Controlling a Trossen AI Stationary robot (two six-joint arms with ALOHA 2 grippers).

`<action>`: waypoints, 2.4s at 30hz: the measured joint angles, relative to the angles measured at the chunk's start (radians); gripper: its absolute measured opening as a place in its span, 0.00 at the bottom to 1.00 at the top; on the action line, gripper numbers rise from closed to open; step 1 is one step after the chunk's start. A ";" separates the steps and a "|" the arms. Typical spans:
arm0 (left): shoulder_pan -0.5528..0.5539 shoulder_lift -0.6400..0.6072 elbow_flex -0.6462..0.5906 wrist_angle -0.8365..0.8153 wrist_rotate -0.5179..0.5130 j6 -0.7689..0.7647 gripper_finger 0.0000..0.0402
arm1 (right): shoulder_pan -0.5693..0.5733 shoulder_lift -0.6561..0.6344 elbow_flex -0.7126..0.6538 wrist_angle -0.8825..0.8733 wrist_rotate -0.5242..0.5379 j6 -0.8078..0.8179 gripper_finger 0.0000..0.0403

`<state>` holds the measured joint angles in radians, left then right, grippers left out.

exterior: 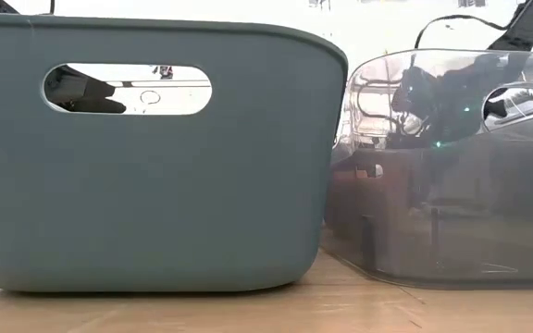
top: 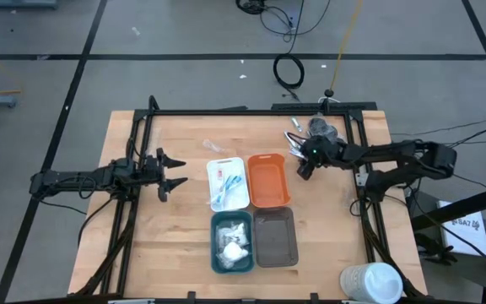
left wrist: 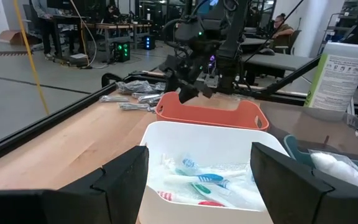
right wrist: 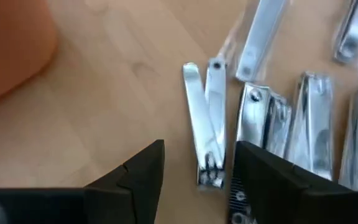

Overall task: Pick & Place Travel size toiletries
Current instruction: Put the nail cutter into the orange bin

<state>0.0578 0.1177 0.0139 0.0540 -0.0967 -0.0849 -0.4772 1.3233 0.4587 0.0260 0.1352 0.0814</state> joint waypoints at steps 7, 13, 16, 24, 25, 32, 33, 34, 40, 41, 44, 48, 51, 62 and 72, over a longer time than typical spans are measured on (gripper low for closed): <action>0.000 0.000 0.000 0.001 0.000 0.004 0.68 | -0.015 0.061 0.003 0.025 -0.080 -0.019 0.45; 0.000 0.000 0.000 0.001 0.000 0.002 0.68 | -0.014 0.062 0.003 -0.013 -0.145 -0.026 0.39; 0.000 0.000 0.001 0.001 0.000 0.002 0.68 | -0.013 0.063 0.003 -0.023 -0.159 -0.027 0.33; 0.000 0.000 0.001 0.001 0.000 0.002 0.68 | -0.012 0.064 0.002 -0.030 -0.168 -0.011 0.11; 0.000 0.000 0.001 0.001 0.000 0.002 0.68 | -0.012 0.064 0.002 -0.030 -0.168 -0.011 0.11; 0.000 0.000 0.001 0.002 0.000 0.002 0.68 | -0.012 0.050 -0.001 -0.002 -0.170 -0.016 0.11; 0.000 0.000 0.001 0.002 0.000 0.002 0.68 | -0.012 0.041 -0.001 0.004 -0.171 -0.015 0.11; 0.000 0.000 0.001 0.002 0.000 0.002 0.68 | -0.012 0.028 -0.002 0.006 -0.171 -0.010 0.11; 0.000 0.000 0.002 0.002 0.000 0.002 0.68 | -0.012 -0.085 -0.004 0.015 -0.113 0.019 0.11; 0.000 0.000 0.002 0.002 0.000 0.002 0.68 | -0.012 -0.103 -0.004 0.014 -0.111 0.023 0.11; 0.000 0.000 0.002 0.002 0.000 0.002 0.68 | -0.012 -0.157 -0.004 0.021 -0.110 0.037 0.11; 0.000 0.000 0.002 0.002 -0.001 0.002 0.68 | -0.011 -0.217 -0.003 0.034 -0.112 0.037 0.11; 0.000 0.000 0.002 0.002 -0.001 0.002 0.68 | 0.007 -0.248 -0.003 0.061 -0.125 0.035 0.11; 0.000 0.000 0.002 0.002 -0.001 0.002 0.68 | 0.210 -0.242 -0.001 0.293 -0.349 0.089 0.11; 0.000 0.000 0.002 0.002 -0.002 0.002 0.68 | 0.303 -0.037 0.084 0.297 -0.289 0.085 0.11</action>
<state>0.0578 0.1177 0.0158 0.0557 -0.0986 -0.0830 -0.1743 1.2861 0.5428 0.3231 -0.1535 0.1661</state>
